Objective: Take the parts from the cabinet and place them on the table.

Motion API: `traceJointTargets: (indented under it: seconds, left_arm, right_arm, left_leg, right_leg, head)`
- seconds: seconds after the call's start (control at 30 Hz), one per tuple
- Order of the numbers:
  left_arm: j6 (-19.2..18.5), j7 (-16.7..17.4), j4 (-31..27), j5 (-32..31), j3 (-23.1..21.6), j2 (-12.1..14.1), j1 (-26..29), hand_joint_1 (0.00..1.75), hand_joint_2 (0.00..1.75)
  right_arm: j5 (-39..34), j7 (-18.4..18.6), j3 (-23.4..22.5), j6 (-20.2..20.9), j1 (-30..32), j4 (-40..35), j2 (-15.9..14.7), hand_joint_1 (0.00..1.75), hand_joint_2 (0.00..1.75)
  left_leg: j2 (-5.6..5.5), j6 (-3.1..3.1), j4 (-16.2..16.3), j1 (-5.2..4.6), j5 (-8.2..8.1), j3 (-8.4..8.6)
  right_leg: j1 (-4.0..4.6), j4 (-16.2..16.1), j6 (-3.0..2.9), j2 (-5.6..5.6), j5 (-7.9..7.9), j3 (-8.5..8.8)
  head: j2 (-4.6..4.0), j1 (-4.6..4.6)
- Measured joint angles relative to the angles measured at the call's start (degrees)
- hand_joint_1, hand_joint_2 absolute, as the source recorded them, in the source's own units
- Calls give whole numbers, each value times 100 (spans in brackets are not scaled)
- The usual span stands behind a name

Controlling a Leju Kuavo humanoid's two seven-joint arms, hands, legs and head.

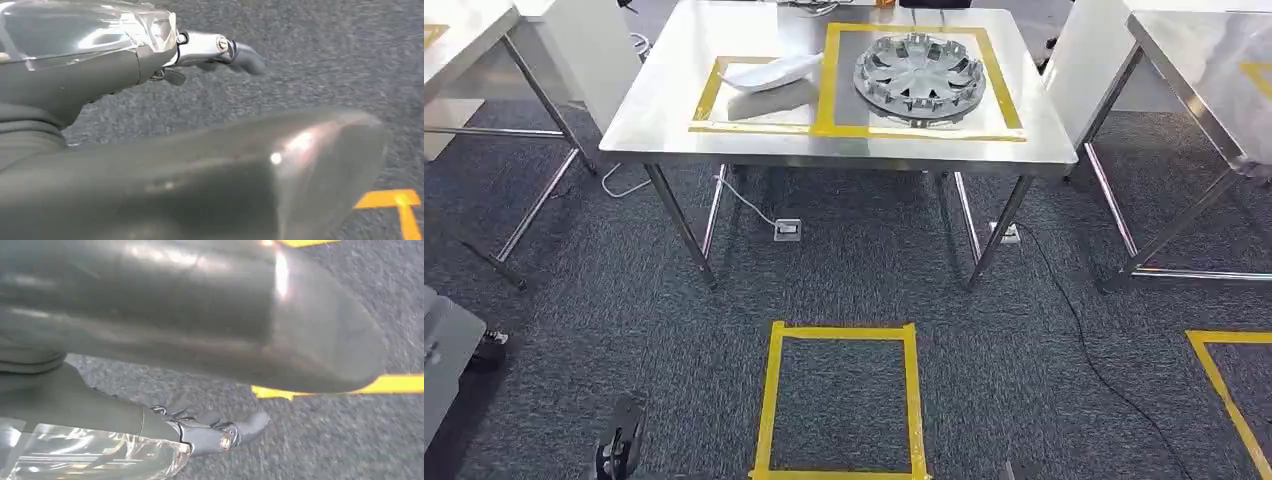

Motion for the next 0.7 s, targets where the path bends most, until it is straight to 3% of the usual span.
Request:
traceJointTargets:
  seconds: [0.07, 0.1, 0.13, 0.17, 0.23, 0.27, 0.3, 0.33, 0.4, 0.43, 0.47, 0.5, 0.57, 0.6, 0.63, 0.67, 0.7]
  left_arm:
    - [11, 73, 77, -46, -9, 0, -1, 0, 0]
    - [26, 127, 125, -55, -11, 0, -1, 0, 0]
    - [37, 191, 180, -66, -15, 0, -1, 0, 0]
    - [37, 256, 239, -70, -18, 0, -1, 0, 0]
    - [50, 437, 354, -68, -20, 0, -4, 0, 0]
    - [57, 514, 400, -55, -20, 0, -3, 0, 0]
    - [44, 615, 462, -24, -18, -4, -1, 0, 0]
    - [9, 680, 525, 26, -15, 0, -3, 0, 0]
    - [-109, 776, 630, 109, -9, 11, 4, 0, 0]
    - [-168, 822, 678, 140, -4, 20, 9, 0, 0]
    - [-223, 844, 726, 159, -2, 28, 18, 0, 0]
    - [-280, 866, 765, 221, 7, 50, 19, 0, 0]
    - [-469, 923, 861, 402, 74, 72, 24, 0, 0]
    - [-562, 945, 903, 441, 103, 72, 33, 0, 175]
    - [-645, 971, 940, 479, 118, 68, 44, 0, 175]
    - [-712, 1008, 975, 513, 135, 70, 50, 0, 175]
    - [-756, 1025, 999, 544, 155, 74, 57, 0, 175]
  right_arm:
    - [2, 11, 2, 2, -18, 2, -7, 0, 0]
    - [7, 22, 2, 2, -18, 2, -9, 0, 0]
    - [20, 37, 7, 2, -16, 2, -9, 0, 0]
    - [26, 44, 9, 2, -16, 2, -7, 0, 0]
    - [39, 83, 15, 2, -31, 2, -7, 0, 0]
    - [44, 103, 15, 2, -47, 2, -13, 0, 0]
    - [50, 122, 20, 2, -70, 2, -24, 0, 0]
    - [48, 135, 26, 2, -71, 2, -20, 0, 0]
    - [39, 197, 35, 2, -61, 2, -31, 0, 0]
    - [17, 243, 33, 7, -58, 2, -28, 0, 0]
    - [0, 264, 35, 18, -65, 2, -13, 0, 0]
    - [-11, 306, 35, 22, -70, 2, -9, 0, 0]
    - [-48, 400, 35, 46, -49, 9, 0, 0, 0]
    - [-59, 442, 35, 72, -42, 20, 2, 0, 0]
    - [-63, 470, 35, 79, -37, 37, 4, 0, 0]
    - [-68, 509, 35, 89, -27, 44, 7, 0, 0]
    - [-72, 531, 35, 94, -21, 46, 13, 0, 0]
  left_leg:
    - [9, 31, 9, -29, 103, -146]
    - [17, 39, 16, -47, 157, -221]
    - [19, 43, 21, -63, 202, -287]
    - [20, 46, 27, -77, 239, -340]
    - [17, 38, 40, -108, 307, -425]
    - [15, 32, 43, -117, 325, -444]
    - [21, -2, 45, -141, 354, -486]
    - [28, -36, 31, -125, 393, -477]
    - [25, -95, 30, -102, 436, -481]
    - [21, -132, 25, -127, 460, -488]
    - [6, -162, 92, -94, 391, -536]
    - [-4, -192, 295, -85, 156, -615]
    - [-10, -269, 1198, -29, -414, -945]
    - [-9, -302, 1660, -5, -582, -1106]
    - [-8, -329, 1903, 24, -613, -1164]
    - [-7, -347, 1840, 54, -523, -1084]
    - [-6, -367, 1510, 83, -330, -871]
  right_leg:
    - [-4, 880, -57, -3, -525, -297]
    - [-3, 1323, -41, -2, -684, -410]
    - [-3, 1492, -1, -2, -690, -398]
    - [-2, 1373, 38, -3, -607, -255]
    - [8, 452, 76, -2, -323, 388]
    - [32, -111, 31, -2, -249, 764]
    - [64, -503, -80, -12, -383, 1007]
    - [81, -455, -82, -13, -301, 954]
    - [105, -493, -127, -6, -296, 919]
    - [56, -541, -184, -7, -246, 887]
    - [17, -566, -208, -13, -194, 925]
    - [16, -563, -251, -18, -167, 890]
    - [17, -551, -263, -25, -127, 845]
    - [16, -532, -249, -27, -116, 808]
    - [14, -506, -240, -26, -109, 778]
    - [7, -485, -234, -26, -107, 762]
    - [-2, -461, -228, -24, -107, 754]
  head:
    - [0, 9]
    - [0, 11]
    - [0, 9]
    - [0, 11]
    - [2, 11]
    - [0, 9]
    - [0, 4]
    - [2, -11]
    - [2, 28]
    - [2, 30]
    - [0, 52]
    - [0, 39]
    - [2, 41]
    - [0, 41]
    - [0, 37]
    - [0, 41]
    - [0, 41]
